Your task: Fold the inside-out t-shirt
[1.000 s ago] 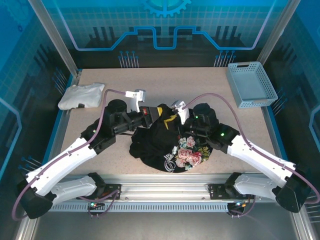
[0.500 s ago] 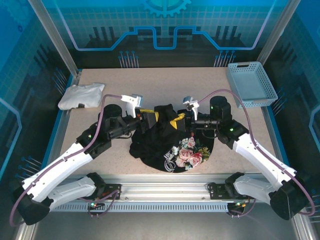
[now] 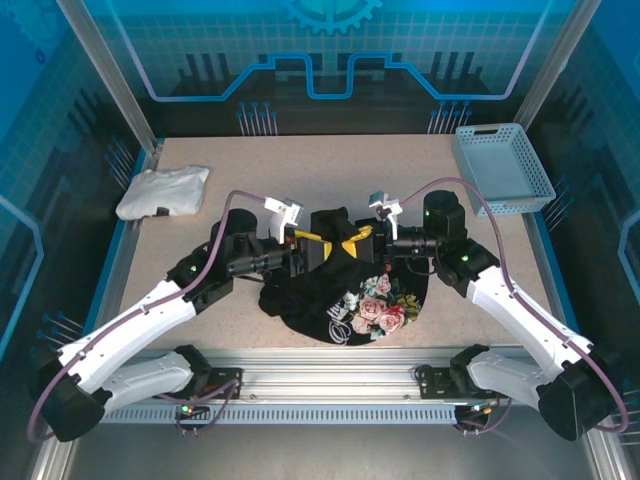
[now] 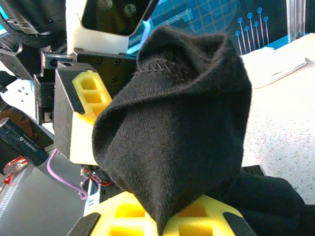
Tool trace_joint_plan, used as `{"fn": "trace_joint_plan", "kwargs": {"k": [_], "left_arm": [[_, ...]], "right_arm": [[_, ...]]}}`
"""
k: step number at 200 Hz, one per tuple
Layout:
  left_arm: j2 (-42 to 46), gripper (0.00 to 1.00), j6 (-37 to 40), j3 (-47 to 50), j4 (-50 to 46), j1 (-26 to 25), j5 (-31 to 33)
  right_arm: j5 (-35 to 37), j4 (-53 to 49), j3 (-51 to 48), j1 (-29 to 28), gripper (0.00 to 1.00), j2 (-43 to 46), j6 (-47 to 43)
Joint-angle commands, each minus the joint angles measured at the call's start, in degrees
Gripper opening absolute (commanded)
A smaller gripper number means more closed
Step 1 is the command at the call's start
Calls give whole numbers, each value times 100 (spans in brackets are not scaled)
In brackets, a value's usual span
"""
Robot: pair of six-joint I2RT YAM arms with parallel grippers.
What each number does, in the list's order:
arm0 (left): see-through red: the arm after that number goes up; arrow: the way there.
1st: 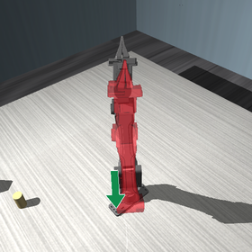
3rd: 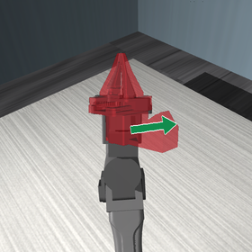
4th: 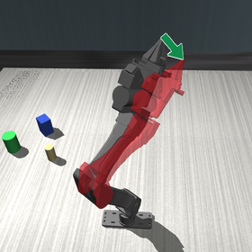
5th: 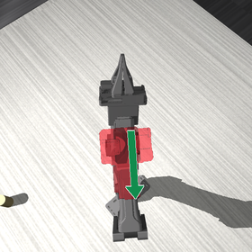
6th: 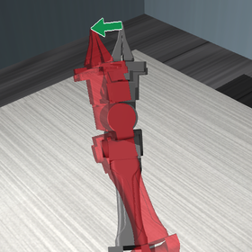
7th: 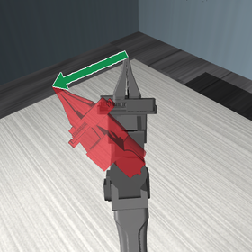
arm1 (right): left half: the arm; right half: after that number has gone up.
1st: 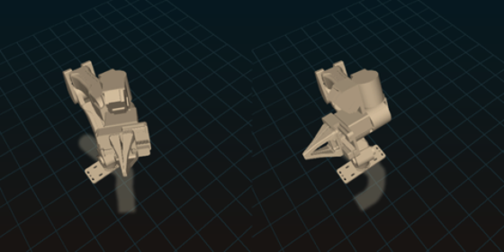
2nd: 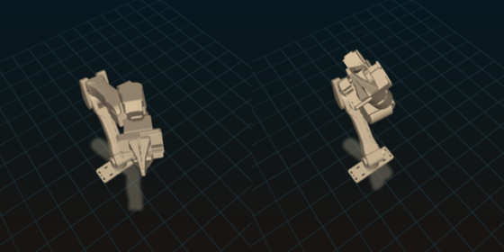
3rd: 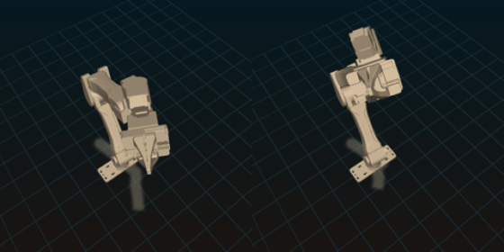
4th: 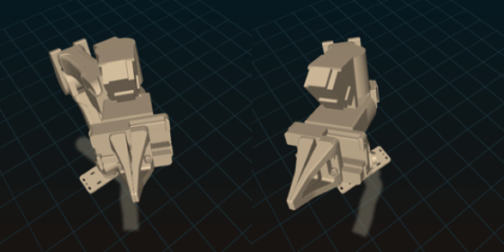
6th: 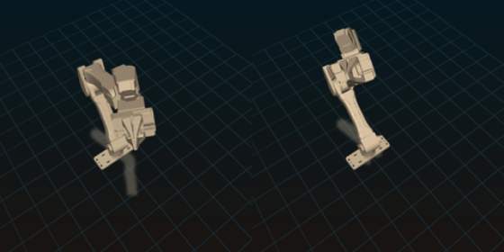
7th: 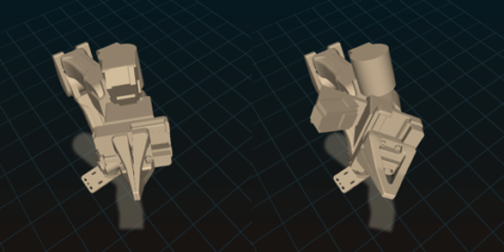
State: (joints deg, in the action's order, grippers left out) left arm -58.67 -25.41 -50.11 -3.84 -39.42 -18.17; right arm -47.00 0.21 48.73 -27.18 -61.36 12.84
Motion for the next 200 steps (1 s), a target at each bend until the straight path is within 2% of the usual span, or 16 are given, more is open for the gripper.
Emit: {"fn": "trace_joint_plan", "kwargs": {"k": [1, 22, 44, 86, 115, 142, 167, 184, 200], "left_arm": [[-172, 45, -153, -222, 302, 24, -220], [-301, 40, -192, -288, 328, 22, 3], [-420, 37, -278, -376, 464, 23, -43], [-370, 36, -302, -419, 450, 23, 100], [-417, 31, -248, -456, 352, 26, 231], [-506, 21, -266, -491, 410, 25, 199], [-467, 0, -233, -518, 421, 39, 160], [-321, 0, -241, -471, 380, 128, -72], [-176, 0, -370, -426, 314, 291, -530]], "right_arm": [[-134, -11, 42, 81, 0, 63, -119], [-128, -103, 24, 86, 0, 81, -217], [-60, -238, -3, 75, 0, 105, -351], [52, -389, -56, 71, 0, 160, -535], [32, -398, -65, 29, 0, 160, -597], [75, -488, -65, -7, 0, 177, -680], [472, -821, -48, -7, 0, 262, -826], [1034, -1087, -26, 41, 7, 349, -802], [1274, -1105, -64, 89, 11, 443, -733]]}}
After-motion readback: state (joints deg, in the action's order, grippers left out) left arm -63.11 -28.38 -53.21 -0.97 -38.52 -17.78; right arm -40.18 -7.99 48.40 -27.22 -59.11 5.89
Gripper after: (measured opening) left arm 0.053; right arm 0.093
